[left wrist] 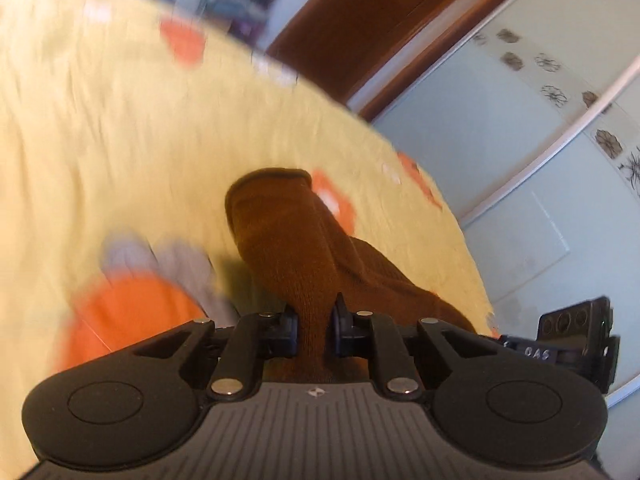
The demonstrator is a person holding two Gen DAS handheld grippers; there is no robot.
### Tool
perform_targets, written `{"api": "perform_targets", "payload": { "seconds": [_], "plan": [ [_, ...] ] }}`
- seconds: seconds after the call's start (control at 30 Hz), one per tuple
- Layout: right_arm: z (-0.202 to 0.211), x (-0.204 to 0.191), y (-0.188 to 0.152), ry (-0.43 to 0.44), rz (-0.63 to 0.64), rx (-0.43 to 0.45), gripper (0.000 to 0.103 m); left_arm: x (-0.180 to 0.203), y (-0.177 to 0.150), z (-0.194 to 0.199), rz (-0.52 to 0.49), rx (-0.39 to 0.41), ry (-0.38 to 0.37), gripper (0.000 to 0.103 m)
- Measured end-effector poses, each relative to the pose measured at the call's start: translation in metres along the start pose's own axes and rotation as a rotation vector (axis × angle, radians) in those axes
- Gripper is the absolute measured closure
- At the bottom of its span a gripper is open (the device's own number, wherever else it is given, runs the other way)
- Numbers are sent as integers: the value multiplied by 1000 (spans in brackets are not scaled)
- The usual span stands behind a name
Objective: Fold small clothes
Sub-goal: 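Release the sweater and press the folded bundle down with both grippers open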
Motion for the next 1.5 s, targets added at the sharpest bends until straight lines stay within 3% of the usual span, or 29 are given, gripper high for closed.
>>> {"api": "perform_targets", "payload": {
  "seconds": [0.07,0.13,0.2,0.23,0.33,0.4,0.43,0.53,0.57,0.6,0.63,0.67,0.77,0.87,0.93,1.0,1.13,1.17,1.23,1.3,1.37,1.4,1.43,1.5],
  "plan": [
    [-16,-16,12,24,25,17,74,-7,19,14,-30,44,80,88],
    [-38,-23,22,15,4,37,63,-20,35,23,-43,64,170,83],
    [-55,-21,27,-47,-47,38,26,-40,42,26,7,32,254,78],
    [-57,-21,26,-74,-73,36,25,-50,40,32,73,4,245,78],
    [-43,-24,7,-15,-49,34,21,-60,3,63,130,15,45,72],
    [-29,-25,-15,-35,-31,17,18,-59,-32,73,145,-10,-13,29],
    [-26,-24,-25,-42,-22,-6,18,-56,-46,74,144,-24,-36,26],
    [-28,-24,-53,-68,-14,-79,18,-47,-86,59,138,-106,-53,26],
    [-33,-25,-61,-80,-3,-101,26,-43,-97,54,140,-120,-41,28],
    [-39,-27,-69,-88,9,-123,52,-37,-102,54,106,-88,-22,38],
    [-47,-29,-75,-85,19,-151,67,-32,-106,54,75,-91,35,57],
    [-53,-32,-81,-89,30,-171,72,-31,-108,52,78,-115,80,82],
    [-47,-48,-94,-105,101,-163,74,-35,-111,61,115,-117,96,85],
    [-44,-50,-105,-113,122,-166,75,-34,-123,71,56,-109,117,84],
    [-41,-48,-105,-98,116,-144,66,-29,-128,81,29,-72,155,80],
    [-30,-47,-93,-106,70,-136,44,-14,-132,99,-30,-23,209,75],
    [11,-61,-56,-117,74,95,45,30,-133,128,-243,141,400,70],
    [11,-68,-46,-107,78,118,45,41,-131,126,-301,160,430,64],
    [-7,-87,-28,-91,127,95,44,58,-123,105,-398,143,417,51],
    [-41,-103,-18,-95,175,27,28,60,-119,70,-444,76,427,44],
    [-81,-102,-14,-219,216,-59,23,47,-119,32,-424,-42,490,44],
    [-100,-94,-15,-315,234,-106,23,44,-124,28,-434,-22,491,36],
    [-110,-85,-17,-356,285,-95,23,47,-131,27,-470,7,483,32],
    [-111,-78,-17,-338,340,-51,22,50,-140,25,-502,21,505,31]
  ]
}}
Point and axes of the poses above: each gripper's, at about its wrist camera, not at the fingertips, and z roughly against the way its jaws point, x to its right, y to its top, the point moved 3 cm from there along -z, roughly the way its jaws point, and after that the axes turned 10 degrees about -x, right-handed, at the moved point
